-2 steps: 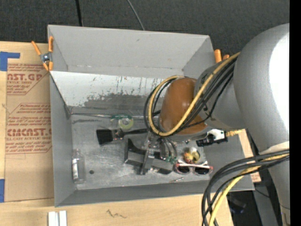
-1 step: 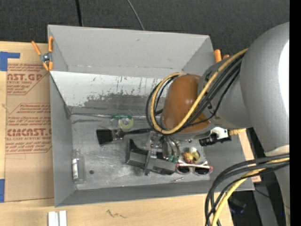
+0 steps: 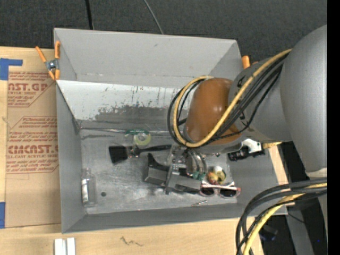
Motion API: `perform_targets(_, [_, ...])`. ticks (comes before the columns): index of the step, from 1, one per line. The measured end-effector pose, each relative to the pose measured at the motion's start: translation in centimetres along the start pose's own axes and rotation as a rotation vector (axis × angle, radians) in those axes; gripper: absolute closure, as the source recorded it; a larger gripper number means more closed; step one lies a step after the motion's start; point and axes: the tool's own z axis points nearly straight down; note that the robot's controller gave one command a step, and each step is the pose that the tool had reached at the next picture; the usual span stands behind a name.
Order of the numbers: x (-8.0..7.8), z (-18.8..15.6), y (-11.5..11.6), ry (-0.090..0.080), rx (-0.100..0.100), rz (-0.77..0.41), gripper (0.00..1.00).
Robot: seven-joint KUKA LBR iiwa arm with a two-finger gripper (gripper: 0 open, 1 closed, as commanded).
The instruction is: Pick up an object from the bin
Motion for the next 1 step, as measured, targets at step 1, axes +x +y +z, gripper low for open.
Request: perform_targets(1, [-0.07, -1.9, 0.02, -0.003, -0.001, 0.0, 1.0])
